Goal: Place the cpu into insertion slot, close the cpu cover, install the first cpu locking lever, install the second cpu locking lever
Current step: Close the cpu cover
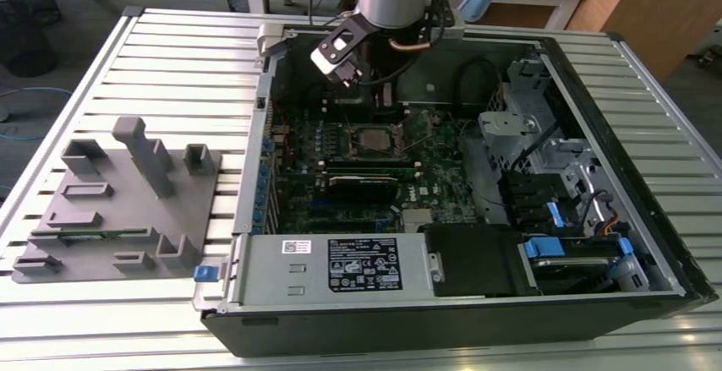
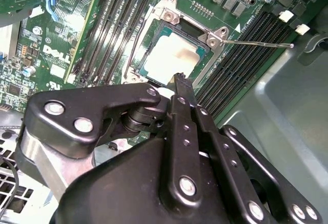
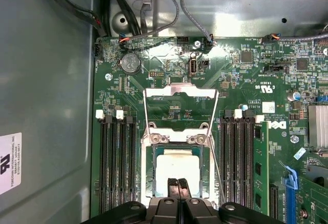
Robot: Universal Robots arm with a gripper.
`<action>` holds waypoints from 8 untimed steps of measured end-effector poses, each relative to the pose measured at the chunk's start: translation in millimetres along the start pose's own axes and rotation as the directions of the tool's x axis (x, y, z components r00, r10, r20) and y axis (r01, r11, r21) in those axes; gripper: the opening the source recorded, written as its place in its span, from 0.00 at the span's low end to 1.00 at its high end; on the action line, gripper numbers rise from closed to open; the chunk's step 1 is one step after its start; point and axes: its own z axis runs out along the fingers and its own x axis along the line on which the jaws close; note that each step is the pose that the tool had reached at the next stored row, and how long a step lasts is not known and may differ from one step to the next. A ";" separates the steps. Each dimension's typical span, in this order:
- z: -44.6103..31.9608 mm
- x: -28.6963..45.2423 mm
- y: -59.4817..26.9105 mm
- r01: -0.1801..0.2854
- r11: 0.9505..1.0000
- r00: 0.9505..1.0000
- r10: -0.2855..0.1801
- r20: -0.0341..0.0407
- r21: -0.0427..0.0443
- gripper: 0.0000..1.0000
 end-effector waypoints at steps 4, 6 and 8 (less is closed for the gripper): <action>-0.5 0.0 0.0 0.000 1.000 1.000 0.000 0.000 0.000 0.11; -1.0 0.0 0.0 0.000 1.000 1.000 0.000 0.000 0.000 0.11; -2.1 0.0 0.1 0.000 1.000 1.000 0.000 0.000 0.000 0.11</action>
